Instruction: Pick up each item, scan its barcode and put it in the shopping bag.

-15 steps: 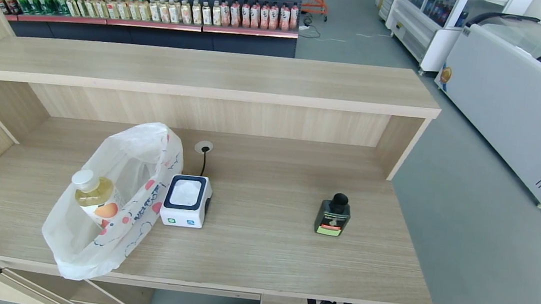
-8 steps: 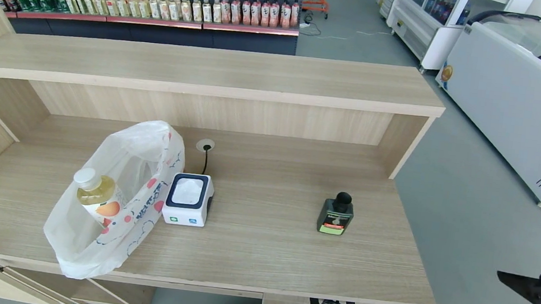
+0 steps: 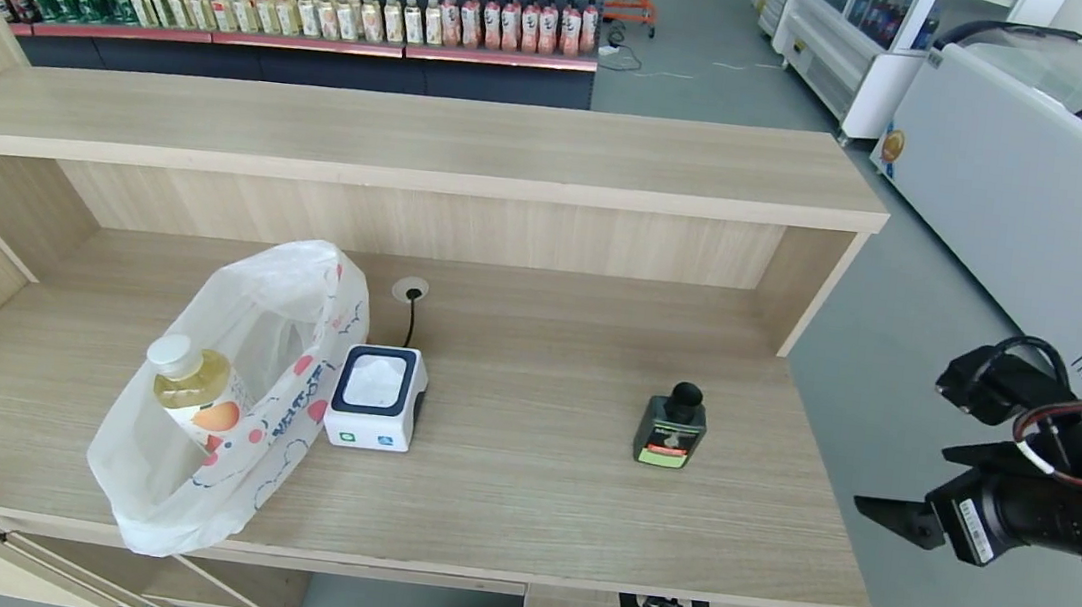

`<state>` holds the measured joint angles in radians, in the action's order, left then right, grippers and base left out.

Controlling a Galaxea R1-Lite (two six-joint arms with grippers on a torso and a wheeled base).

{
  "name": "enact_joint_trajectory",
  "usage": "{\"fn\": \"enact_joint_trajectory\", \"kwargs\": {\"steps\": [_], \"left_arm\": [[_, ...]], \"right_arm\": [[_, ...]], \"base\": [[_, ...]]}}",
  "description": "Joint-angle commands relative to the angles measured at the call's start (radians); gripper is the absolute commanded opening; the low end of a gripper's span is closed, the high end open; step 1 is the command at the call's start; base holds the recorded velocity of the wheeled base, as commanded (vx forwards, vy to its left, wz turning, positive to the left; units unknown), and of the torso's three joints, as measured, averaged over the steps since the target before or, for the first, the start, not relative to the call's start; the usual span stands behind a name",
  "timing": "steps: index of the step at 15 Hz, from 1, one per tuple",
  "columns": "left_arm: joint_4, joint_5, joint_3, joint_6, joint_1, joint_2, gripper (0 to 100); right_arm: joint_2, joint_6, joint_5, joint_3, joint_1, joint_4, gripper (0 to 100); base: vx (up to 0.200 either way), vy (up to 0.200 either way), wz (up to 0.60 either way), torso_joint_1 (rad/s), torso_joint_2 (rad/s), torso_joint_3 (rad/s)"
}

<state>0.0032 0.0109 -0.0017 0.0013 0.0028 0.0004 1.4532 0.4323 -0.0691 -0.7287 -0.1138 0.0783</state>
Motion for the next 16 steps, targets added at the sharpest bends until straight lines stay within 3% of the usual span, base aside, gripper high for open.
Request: {"fn": "enact_joint_trajectory", "kwargs": {"steps": [1,4,16], "left_arm": [[0.000,0.000,0.000,0.000,0.000,0.000,100],[0.000,0.000,0.000,0.000,0.000,0.000,100],[0.000,0.000,0.000,0.000,0.000,0.000,100]], "right_arm": [[0.118,0.019,0.000,-0.018,-0.047,0.063,100],[0.214,0.072,-0.004,-0.063,-0.063,0.118,100],[0.449,0.066,-0.055,-0.166,-0.162,0.287,100]], "base": [[0.000,0.000,0.00,0.000,0.00,0.000],[0.000,0.000,0.00,0.000,0.00,0.000],[0.000,0.000,0.00,0.000,0.00,0.000]]}}
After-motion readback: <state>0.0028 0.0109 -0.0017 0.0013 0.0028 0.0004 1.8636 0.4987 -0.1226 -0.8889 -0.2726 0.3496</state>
